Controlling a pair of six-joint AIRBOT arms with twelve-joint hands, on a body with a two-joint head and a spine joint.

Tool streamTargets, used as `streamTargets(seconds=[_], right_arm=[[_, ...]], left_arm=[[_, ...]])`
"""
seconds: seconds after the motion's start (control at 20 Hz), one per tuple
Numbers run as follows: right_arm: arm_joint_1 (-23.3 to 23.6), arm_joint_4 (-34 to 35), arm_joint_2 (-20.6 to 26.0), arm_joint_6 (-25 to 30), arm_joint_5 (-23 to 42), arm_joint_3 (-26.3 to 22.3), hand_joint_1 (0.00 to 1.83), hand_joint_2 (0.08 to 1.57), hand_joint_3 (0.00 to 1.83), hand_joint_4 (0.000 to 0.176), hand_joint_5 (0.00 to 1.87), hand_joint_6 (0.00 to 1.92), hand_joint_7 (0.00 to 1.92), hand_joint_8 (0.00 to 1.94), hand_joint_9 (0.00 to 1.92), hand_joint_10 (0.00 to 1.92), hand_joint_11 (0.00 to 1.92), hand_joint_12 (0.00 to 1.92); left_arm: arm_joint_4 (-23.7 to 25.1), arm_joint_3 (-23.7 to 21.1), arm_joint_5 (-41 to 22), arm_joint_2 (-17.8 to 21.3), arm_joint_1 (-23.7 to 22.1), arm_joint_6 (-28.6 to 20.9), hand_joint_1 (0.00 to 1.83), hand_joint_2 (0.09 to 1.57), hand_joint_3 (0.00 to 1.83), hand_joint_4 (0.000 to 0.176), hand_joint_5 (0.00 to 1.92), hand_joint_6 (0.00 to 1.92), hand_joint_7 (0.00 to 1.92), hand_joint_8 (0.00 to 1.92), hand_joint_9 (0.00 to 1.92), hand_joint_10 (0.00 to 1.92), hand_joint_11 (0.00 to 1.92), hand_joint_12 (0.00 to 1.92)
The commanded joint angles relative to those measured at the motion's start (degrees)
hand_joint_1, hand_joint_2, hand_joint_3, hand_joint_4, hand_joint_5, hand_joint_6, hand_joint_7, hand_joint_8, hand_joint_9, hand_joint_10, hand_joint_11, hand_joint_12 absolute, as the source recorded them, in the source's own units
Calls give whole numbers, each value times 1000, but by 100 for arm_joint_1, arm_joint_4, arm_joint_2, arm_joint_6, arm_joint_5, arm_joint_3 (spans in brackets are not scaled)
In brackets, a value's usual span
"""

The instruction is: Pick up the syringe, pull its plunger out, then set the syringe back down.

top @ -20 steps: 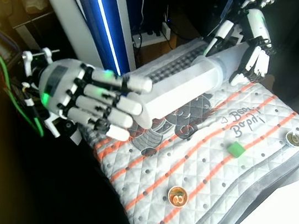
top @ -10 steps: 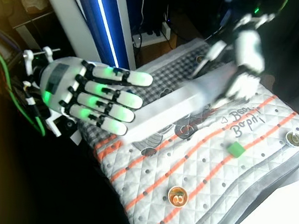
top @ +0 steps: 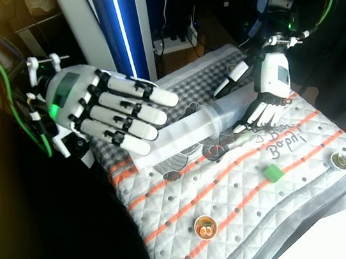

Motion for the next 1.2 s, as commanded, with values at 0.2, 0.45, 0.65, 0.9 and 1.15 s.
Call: streamTargets(seconds=[0.2,0.45,0.65,0.9,1.15], right_arm=[[40,-77,15,9,787,-1,852,840,66,45,144,20,33,0,65,27,0,558],[-53,-77,21,9,1251,-96,811,820,4,70,154,5,37,2,43,24,0,408],[-172,-76,352,8,1600,-199,804,972,22,66,181,17,137,1,150,25,0,574],[41,-228,512,-211,1601,-269,625,1113,15,74,74,1,198,8,258,34,0,619],[573,-630,633,-886,1603,-411,450,1199,5,58,244,16,506,31,516,81,31,1215]], left_arm=[[-349,-440,1150,355,225,-27,898,924,1,125,0,0,0,0,0,0,0,290],[594,-1113,3163,1189,616,-2106,608,929,43,65,0,0,58,7,71,21,0,791],[607,-1625,4863,1769,801,-2316,491,1206,9,42,270,36,354,22,406,90,79,1244],[483,-2078,6752,2153,1072,-2039,655,1299,1,0,450,15,552,3,636,13,329,954],[410,-2499,8183,2376,1317,-1379,619,1232,0,0,176,0,471,0,684,4,357,982]])
